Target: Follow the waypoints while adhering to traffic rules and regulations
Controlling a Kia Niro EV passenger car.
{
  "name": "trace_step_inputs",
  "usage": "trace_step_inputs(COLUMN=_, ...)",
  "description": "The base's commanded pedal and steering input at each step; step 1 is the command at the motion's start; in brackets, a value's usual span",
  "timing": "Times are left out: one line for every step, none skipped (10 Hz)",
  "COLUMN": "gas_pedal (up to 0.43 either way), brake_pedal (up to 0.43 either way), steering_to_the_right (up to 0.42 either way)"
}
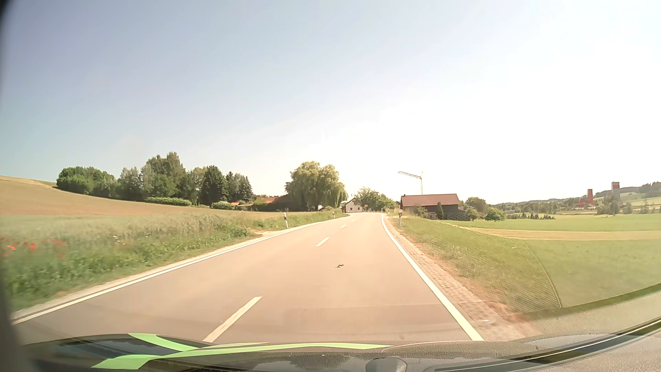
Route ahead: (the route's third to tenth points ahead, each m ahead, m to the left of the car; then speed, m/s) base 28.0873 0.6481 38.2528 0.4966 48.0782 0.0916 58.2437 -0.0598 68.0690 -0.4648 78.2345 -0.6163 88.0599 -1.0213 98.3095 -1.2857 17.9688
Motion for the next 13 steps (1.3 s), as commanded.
trace_step_inputs(gas_pedal=0.22, brake_pedal=0.0, steering_to_the_right=0.004)
trace_step_inputs(gas_pedal=0.22, brake_pedal=0.0, steering_to_the_right=0.004)
trace_step_inputs(gas_pedal=0.22, brake_pedal=0.0, steering_to_the_right=0.004)
trace_step_inputs(gas_pedal=0.22, brake_pedal=0.0, steering_to_the_right=0.004)
trace_step_inputs(gas_pedal=0.22, brake_pedal=0.0, steering_to_the_right=0.005)
trace_step_inputs(gas_pedal=0.22, brake_pedal=0.0, steering_to_the_right=0.005)
trace_step_inputs(gas_pedal=0.22, brake_pedal=0.0, steering_to_the_right=0.005)
trace_step_inputs(gas_pedal=0.209, brake_pedal=0.0, steering_to_the_right=0.005)
trace_step_inputs(gas_pedal=0.177, brake_pedal=0.0, steering_to_the_right=0.006)
trace_step_inputs(gas_pedal=0.177, brake_pedal=0.0, steering_to_the_right=0.006)
trace_step_inputs(gas_pedal=0.189, brake_pedal=0.0, steering_to_the_right=0.005)
trace_step_inputs(gas_pedal=0.189, brake_pedal=0.0, steering_to_the_right=0.008)
trace_step_inputs(gas_pedal=0.209, brake_pedal=0.0, steering_to_the_right=0.01)
